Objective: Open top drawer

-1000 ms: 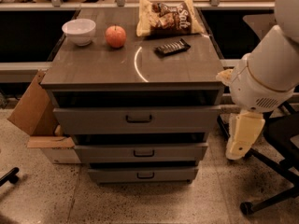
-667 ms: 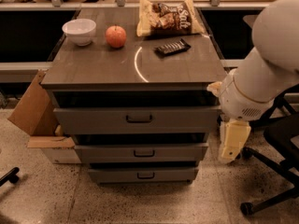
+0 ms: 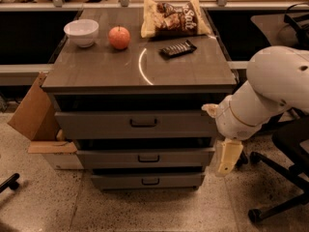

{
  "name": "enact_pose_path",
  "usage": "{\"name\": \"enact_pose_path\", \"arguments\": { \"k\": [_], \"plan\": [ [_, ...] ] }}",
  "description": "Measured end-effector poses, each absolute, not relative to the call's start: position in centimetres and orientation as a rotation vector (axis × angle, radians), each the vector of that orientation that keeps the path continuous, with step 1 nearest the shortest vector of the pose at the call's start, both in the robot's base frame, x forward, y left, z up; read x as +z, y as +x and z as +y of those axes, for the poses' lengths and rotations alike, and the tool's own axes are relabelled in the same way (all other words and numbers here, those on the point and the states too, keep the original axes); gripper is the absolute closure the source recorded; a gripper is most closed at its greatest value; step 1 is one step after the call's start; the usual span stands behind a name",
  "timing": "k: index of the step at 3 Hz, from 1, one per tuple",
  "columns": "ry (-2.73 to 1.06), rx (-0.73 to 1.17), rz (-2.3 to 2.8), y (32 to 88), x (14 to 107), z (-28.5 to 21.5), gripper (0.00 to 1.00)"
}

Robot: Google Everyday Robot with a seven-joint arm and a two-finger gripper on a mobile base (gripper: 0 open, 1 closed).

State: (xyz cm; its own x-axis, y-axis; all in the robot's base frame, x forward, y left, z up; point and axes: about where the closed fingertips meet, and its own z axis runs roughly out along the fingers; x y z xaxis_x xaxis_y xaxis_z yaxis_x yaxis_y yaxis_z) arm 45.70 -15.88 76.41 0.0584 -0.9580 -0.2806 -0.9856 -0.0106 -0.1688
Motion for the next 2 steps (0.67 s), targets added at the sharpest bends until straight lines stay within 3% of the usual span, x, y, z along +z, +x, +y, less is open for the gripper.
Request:
{"name": "enact_pose_path", "arguments": {
  "k": [2],
  "plan": [
    [-2.05,0.098,1.905,47.0,74.8,-15.8,0.0]
  ]
}}
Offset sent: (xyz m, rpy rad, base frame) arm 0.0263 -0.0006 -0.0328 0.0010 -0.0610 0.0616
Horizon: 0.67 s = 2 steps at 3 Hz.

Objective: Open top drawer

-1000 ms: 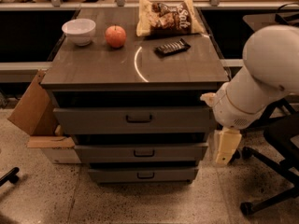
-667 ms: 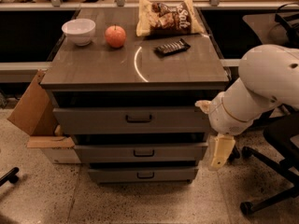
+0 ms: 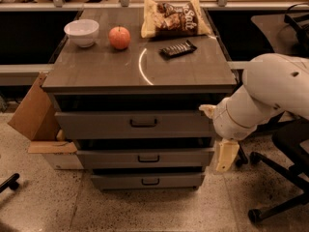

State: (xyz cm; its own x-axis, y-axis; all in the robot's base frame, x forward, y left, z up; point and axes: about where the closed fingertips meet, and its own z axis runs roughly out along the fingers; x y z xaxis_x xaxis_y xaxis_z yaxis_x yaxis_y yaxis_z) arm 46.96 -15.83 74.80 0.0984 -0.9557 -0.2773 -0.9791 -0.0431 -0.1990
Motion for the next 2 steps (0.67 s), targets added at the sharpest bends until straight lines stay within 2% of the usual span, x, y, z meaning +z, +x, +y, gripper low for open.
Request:
{"name": "enact_pose_path", "arguments": {
  "k": [2],
  "plan": [
    [-2.097,-0.032,1.82,50.6,71.3,-15.7,0.0]
  ]
}}
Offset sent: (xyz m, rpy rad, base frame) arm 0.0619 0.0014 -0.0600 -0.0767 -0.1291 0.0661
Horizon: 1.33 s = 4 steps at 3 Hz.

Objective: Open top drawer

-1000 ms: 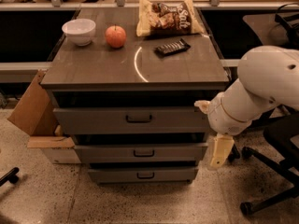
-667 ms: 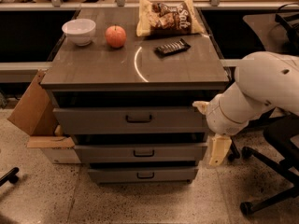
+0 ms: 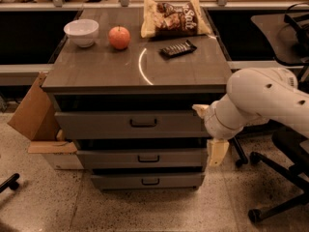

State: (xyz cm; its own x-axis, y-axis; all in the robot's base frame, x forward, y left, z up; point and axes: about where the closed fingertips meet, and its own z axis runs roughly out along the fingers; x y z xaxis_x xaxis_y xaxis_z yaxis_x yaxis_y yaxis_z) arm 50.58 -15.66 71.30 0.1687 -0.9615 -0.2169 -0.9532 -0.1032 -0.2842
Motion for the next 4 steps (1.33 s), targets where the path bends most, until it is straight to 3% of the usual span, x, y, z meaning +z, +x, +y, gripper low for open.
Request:
{"name": "enact_pose_path", "arguments": {
  "k": [4],
  "plan": [
    [-2.034,-0.145,1.848,57.6,65.5,-14.3,0.0]
  ]
}}
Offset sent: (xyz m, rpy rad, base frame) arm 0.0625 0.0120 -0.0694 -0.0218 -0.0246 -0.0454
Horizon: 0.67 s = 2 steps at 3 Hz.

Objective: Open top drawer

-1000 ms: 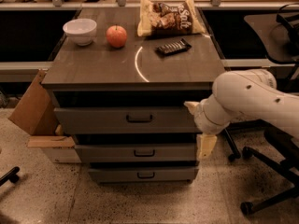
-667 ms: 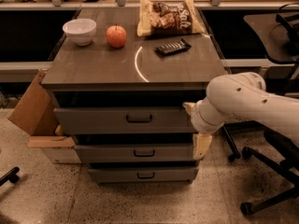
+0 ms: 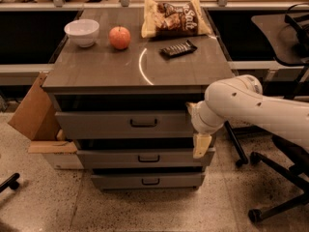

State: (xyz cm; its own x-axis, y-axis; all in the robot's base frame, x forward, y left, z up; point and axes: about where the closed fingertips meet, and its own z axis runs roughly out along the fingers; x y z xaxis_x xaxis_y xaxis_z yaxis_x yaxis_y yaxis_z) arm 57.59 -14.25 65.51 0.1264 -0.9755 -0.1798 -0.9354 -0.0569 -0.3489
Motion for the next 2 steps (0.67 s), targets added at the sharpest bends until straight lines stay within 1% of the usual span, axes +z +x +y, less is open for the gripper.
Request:
{"name": "enact_pose_path", "arguments": {
  "k": [2],
  "plan": [
    [-2.029,-0.076,1.859,60.4,64.0,-13.7,0.0]
  ]
}}
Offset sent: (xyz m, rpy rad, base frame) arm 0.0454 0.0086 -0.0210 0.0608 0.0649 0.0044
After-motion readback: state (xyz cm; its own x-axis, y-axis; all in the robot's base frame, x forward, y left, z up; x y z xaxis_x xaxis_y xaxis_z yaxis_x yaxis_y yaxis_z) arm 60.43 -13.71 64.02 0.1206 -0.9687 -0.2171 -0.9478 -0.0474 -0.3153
